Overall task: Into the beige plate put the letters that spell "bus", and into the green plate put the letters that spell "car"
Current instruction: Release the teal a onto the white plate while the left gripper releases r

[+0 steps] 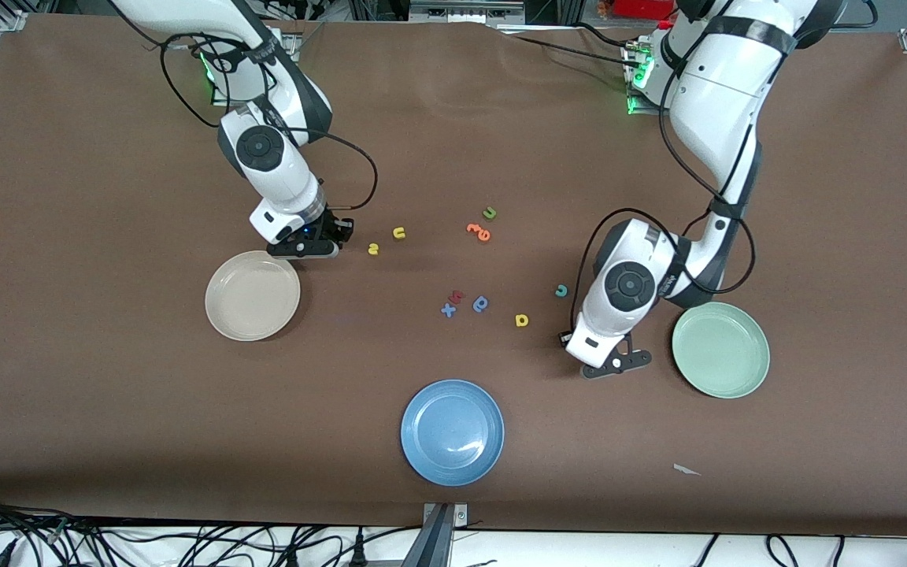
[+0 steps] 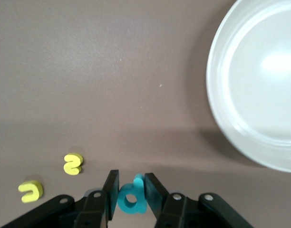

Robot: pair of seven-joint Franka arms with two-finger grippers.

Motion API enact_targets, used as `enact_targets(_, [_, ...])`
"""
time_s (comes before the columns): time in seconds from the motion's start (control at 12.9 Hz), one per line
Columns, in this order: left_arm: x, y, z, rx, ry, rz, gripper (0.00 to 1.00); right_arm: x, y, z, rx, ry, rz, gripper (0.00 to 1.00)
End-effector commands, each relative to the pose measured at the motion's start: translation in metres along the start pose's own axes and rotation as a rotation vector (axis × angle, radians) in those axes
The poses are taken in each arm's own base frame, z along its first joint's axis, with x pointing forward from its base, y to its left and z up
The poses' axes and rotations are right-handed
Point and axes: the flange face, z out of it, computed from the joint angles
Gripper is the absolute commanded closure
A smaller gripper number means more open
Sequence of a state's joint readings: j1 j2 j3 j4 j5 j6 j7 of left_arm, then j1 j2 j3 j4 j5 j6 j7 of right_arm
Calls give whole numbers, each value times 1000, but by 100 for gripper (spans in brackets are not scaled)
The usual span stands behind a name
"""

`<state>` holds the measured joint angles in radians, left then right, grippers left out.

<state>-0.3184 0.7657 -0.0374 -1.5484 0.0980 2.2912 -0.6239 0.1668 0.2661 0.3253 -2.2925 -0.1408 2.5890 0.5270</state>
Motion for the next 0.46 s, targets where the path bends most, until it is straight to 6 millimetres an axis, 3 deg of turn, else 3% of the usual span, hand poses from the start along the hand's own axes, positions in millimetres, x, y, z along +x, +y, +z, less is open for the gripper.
enact_targets(0.0, [22, -52, -32, 40, -20, 133, 100, 17, 49, -15, -41, 13, -124, 100])
enact_targets(0.15, [43, -103, -49, 40, -29, 218, 100, 32, 77, -19, -49, 23, -188, 100])
enact_targets(0.23, [52, -130, -49, 38, -33, 254, 100, 39, 99, -19, -57, 23, -199, 100])
enact_targets(0.39, [66, -174, -43, 33, -40, 326, 100, 52, 119, -21, -63, 32, -245, 100])
